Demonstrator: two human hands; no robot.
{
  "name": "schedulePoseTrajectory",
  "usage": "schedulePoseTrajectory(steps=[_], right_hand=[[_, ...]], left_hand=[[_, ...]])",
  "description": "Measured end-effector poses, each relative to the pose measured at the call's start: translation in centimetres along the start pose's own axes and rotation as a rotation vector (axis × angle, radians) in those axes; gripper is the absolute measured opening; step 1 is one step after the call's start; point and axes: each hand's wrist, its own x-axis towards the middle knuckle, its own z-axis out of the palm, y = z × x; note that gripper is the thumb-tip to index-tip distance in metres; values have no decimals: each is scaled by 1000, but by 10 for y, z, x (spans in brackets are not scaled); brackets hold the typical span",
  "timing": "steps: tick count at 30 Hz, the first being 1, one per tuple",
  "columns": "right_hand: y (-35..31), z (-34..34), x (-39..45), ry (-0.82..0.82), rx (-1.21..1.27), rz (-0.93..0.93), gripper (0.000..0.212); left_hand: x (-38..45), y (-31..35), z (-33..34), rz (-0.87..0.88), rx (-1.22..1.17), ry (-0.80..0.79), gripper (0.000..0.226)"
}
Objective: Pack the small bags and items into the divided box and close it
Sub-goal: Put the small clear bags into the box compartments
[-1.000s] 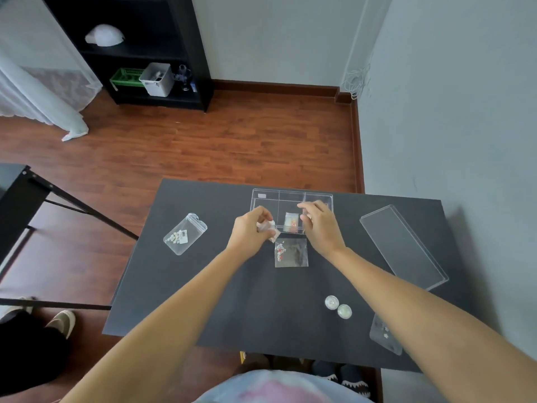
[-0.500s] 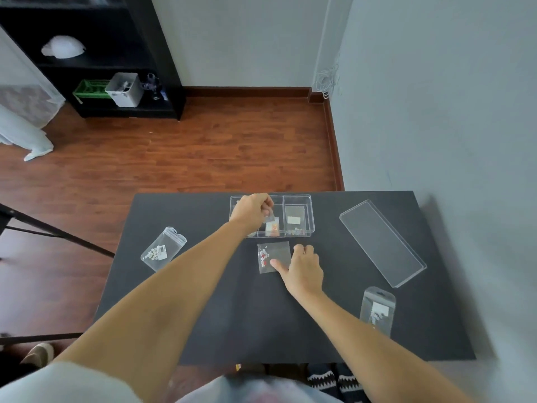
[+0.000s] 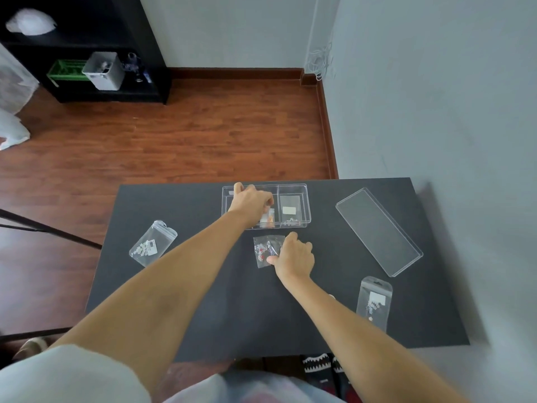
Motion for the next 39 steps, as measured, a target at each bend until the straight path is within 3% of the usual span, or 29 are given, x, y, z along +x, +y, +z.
schedulePoseTrajectory(steps=[5, 10, 14, 18, 21, 27, 30, 35, 39], right_hand=[[1, 2, 1, -23, -1, 6, 39], [4, -1, 1, -48, 28, 7, 34], [6, -2, -1, -54, 102, -17, 22], [15, -7, -3, -57, 230, -70, 11], [30, -17, -4, -38, 457, -72, 7], [42, -67, 15, 231, 653, -141, 11], [31, -89, 42, 254, 580, -202, 8], [11, -101, 87, 50, 89, -314, 11], [-8, -100, 107, -43, -155, -479, 14]], left_hand=[[2, -4, 4, -12, -53, -53, 25], [-2, -3, 5, 29, 48, -101, 29], [-13, -4, 7, 84, 63, 105, 41], [-33, -15, 12, -5, 14, 260, 48], [-48, -26, 19, -129, -27, 163, 61], [-57, -30, 25, -238, -65, -34, 70], [-56, -30, 24, -239, -43, -65, 69], [-53, -31, 28, -254, -37, -79, 70], [-51, -32, 31, -261, -37, -75, 70]])
